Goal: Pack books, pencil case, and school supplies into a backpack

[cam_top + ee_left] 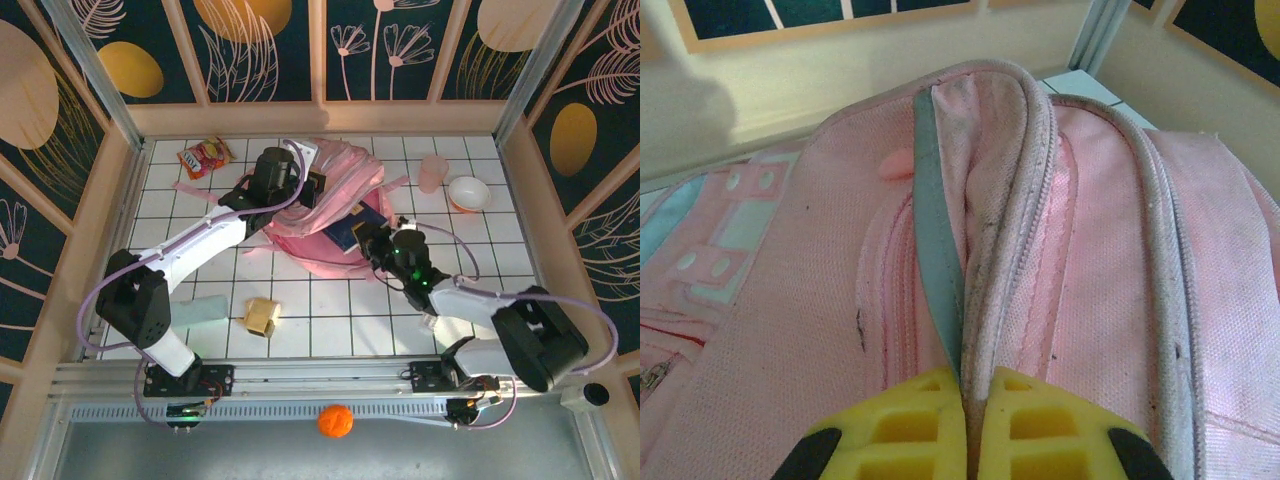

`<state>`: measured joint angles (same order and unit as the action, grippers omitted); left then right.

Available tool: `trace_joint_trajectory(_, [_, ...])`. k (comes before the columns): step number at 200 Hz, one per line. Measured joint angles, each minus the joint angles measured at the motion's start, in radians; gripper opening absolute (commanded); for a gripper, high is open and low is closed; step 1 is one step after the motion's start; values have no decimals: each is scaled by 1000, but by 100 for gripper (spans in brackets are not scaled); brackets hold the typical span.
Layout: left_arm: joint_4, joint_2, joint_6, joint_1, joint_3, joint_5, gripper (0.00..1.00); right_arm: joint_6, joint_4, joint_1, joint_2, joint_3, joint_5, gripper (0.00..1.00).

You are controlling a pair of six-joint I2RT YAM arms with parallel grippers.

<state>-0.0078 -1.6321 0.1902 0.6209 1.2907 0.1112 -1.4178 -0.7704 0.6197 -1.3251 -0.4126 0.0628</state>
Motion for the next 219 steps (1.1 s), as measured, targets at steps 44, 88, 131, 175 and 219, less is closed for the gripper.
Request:
trace_joint_trajectory(44, [0, 0, 6, -1, 2, 43, 0, -24, -180, 10, -225, -130, -32, 0])
trace_joint_trajectory(88, [4, 0, 22, -3, 2, 64, 0, -49, -227, 10, -494, -311, -45, 0])
trace_joint_trajectory(131, [4, 0, 25, -5, 2, 64, 0, -55, -161, 6, -634, -417, -46, 23])
trace_joint_trajectory(175, [4, 0, 21, -6, 2, 55, 0, -56, -56, 3, -661, -457, -43, 47])
trace_joint_trajectory(219, [3, 10, -13, -6, 2, 25, 0, -53, -4, -10, -541, -353, -9, 60])
